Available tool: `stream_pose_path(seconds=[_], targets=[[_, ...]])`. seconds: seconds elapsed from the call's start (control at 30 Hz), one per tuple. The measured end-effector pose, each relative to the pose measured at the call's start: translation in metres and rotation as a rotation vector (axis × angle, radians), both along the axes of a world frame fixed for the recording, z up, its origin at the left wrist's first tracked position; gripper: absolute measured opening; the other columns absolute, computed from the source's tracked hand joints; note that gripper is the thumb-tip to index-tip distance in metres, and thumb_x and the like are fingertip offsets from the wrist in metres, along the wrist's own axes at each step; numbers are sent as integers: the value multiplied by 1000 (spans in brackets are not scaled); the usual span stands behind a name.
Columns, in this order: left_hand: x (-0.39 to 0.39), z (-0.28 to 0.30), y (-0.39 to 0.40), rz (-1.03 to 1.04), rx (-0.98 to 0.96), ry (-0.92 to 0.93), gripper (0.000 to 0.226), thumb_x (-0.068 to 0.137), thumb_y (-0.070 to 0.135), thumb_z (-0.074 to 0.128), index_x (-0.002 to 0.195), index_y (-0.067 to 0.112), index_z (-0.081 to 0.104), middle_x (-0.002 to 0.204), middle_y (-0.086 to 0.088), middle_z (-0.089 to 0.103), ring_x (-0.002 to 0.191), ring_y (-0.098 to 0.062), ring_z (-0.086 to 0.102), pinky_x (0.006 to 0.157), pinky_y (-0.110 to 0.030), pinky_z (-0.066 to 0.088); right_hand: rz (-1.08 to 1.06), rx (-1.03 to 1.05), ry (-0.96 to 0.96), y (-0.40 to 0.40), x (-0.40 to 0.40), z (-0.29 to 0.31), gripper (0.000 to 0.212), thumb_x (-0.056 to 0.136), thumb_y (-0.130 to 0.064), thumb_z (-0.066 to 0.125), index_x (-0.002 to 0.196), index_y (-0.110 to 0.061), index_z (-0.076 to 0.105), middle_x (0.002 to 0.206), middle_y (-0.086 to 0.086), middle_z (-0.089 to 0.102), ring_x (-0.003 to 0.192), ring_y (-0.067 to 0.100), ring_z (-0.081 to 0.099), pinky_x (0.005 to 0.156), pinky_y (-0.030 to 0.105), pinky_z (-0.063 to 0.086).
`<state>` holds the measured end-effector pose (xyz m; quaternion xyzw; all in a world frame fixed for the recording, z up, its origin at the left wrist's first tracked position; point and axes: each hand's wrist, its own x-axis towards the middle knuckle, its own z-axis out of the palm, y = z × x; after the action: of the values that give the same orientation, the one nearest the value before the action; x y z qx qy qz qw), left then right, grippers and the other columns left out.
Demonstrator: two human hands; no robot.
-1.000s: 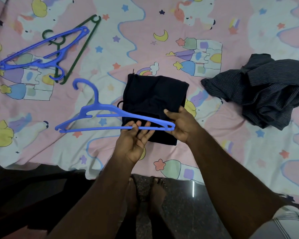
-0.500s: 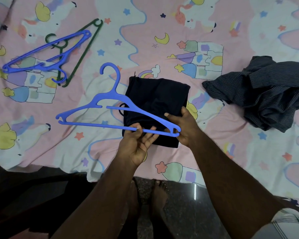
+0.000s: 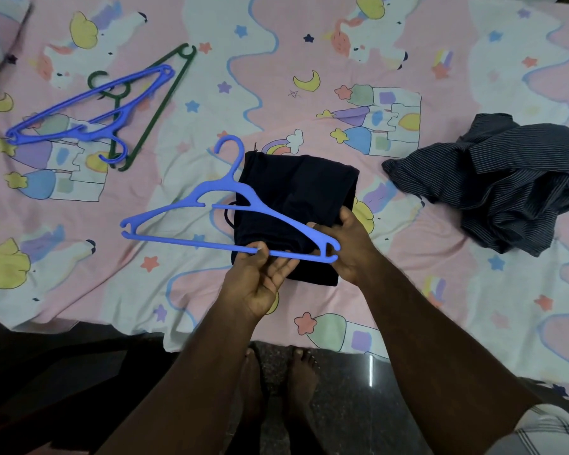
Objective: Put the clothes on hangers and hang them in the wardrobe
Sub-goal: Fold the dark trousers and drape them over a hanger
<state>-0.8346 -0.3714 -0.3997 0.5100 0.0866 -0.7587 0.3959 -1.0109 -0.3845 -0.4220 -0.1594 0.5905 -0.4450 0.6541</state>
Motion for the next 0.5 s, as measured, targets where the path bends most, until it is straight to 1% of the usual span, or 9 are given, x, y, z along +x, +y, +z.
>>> stream_pose_path(seconds=[0.07, 0.17, 0.27, 0.33, 0.4, 0.43, 0.5], targets=[[-2, 0, -1, -12, 14, -18, 10, 104, 7, 50, 112, 5, 57, 100, -19, 72, 84, -35, 76, 60, -44, 62, -27, 29, -127, 0, -2, 2, 25, 94, 2, 63, 116, -8, 58, 94, 9, 71, 73, 19, 70, 61, 30, 55], [0, 1, -1, -67, 7, -49, 5, 104, 10, 52, 103, 9, 57, 92, -15, 70, 81, -31, 76, 60, -41, 61, -51, 78, -226, 2, -4, 2, 29, 94, 2, 63, 120, -9, 56, 92, 10, 69, 68, 19, 66, 57, 32, 53], [4, 1, -1, -131, -9, -63, 6, 104, 15, 52, 102, 14, 57, 94, -12, 69, 81, -27, 76, 60, -38, 61, -74, 116, -244, 2, -2, 1, 22, 93, 3, 63, 110, -8, 54, 81, 11, 65, 58, 19, 61, 50, 30, 49], [6, 0, -1, -173, -6, -83, 4, 104, 17, 54, 106, 16, 57, 104, -12, 70, 81, -25, 76, 59, -35, 61, -86, 125, -258, 2, 0, 3, 21, 92, 4, 63, 106, -8, 53, 74, 9, 64, 53, 18, 58, 45, 27, 46], [9, 0, -1, -211, -15, -104, 5, 102, 20, 56, 108, 18, 57, 111, -13, 69, 81, -24, 76, 58, -31, 61, -93, 130, -273, 1, 1, 6, 19, 92, 5, 63, 105, -7, 55, 75, 9, 66, 55, 18, 62, 46, 26, 49], [9, -1, -2, -222, -18, -114, 5, 102, 20, 57, 107, 19, 57, 109, -12, 70, 81, -24, 76, 58, -30, 60, -94, 138, -278, 1, 2, 6, 22, 92, 4, 64, 109, -7, 56, 80, 10, 68, 61, 20, 65, 50, 28, 52], [10, -3, -2, -232, -28, -132, 3, 102, 20, 58, 104, 22, 59, 104, -6, 73, 86, -25, 76, 60, -30, 60, -86, 152, -280, 0, 1, 5, 33, 91, 2, 66, 121, -5, 56, 93, 13, 70, 75, 25, 70, 62, 35, 57]])
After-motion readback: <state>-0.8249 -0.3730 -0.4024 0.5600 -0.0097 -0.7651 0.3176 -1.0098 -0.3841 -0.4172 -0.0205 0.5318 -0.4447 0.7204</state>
